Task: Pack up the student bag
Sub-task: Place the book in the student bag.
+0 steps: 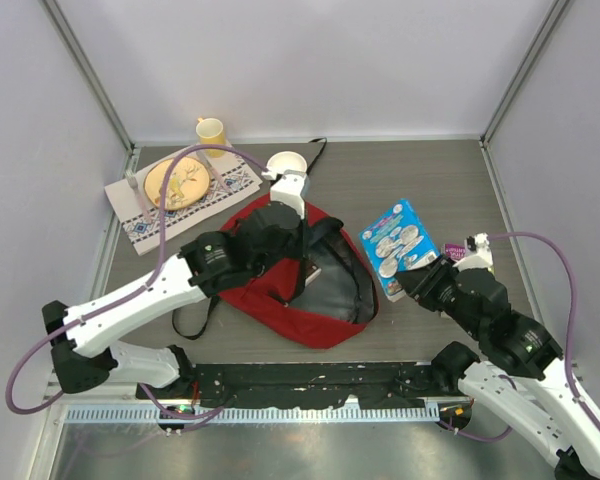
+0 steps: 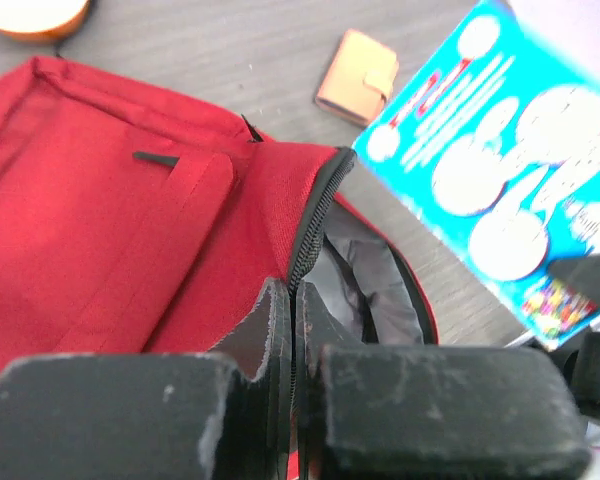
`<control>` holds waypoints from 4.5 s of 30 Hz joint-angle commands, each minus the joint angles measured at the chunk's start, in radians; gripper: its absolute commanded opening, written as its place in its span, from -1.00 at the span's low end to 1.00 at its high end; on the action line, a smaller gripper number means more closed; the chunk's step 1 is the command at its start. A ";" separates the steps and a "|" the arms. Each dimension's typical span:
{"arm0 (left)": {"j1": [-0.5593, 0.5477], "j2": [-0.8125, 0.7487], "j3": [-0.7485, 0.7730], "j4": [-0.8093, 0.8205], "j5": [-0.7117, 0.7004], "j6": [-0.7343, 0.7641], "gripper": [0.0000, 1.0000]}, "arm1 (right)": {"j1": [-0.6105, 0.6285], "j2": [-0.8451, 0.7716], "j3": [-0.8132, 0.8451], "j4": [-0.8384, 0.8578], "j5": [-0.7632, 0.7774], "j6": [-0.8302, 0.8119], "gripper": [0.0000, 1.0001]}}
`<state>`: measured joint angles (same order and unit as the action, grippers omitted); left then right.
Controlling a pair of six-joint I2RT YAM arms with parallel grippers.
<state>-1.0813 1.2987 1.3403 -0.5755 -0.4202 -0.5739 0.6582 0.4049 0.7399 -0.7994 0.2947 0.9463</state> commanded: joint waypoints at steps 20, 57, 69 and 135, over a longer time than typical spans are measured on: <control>0.003 -0.079 -0.061 0.068 0.040 -0.053 -1.00 | 0.000 0.133 -0.278 0.621 -0.677 0.124 -0.98; 0.003 -0.116 -0.124 0.224 0.179 -0.070 -1.00 | 0.011 0.652 -0.300 1.355 -0.614 0.359 -0.98; 0.003 -0.108 -0.098 0.243 0.189 -0.076 -1.00 | 0.178 1.044 -0.163 1.603 -0.372 0.332 -0.98; 0.003 -0.183 -0.239 0.266 0.196 -0.146 -1.00 | 0.228 0.979 -0.137 1.209 -0.257 -0.064 0.29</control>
<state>-1.0725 1.1568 1.1118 -0.3817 -0.2386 -0.7078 0.8833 1.5623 0.6662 0.3927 -0.0265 0.9417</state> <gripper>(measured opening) 0.021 0.585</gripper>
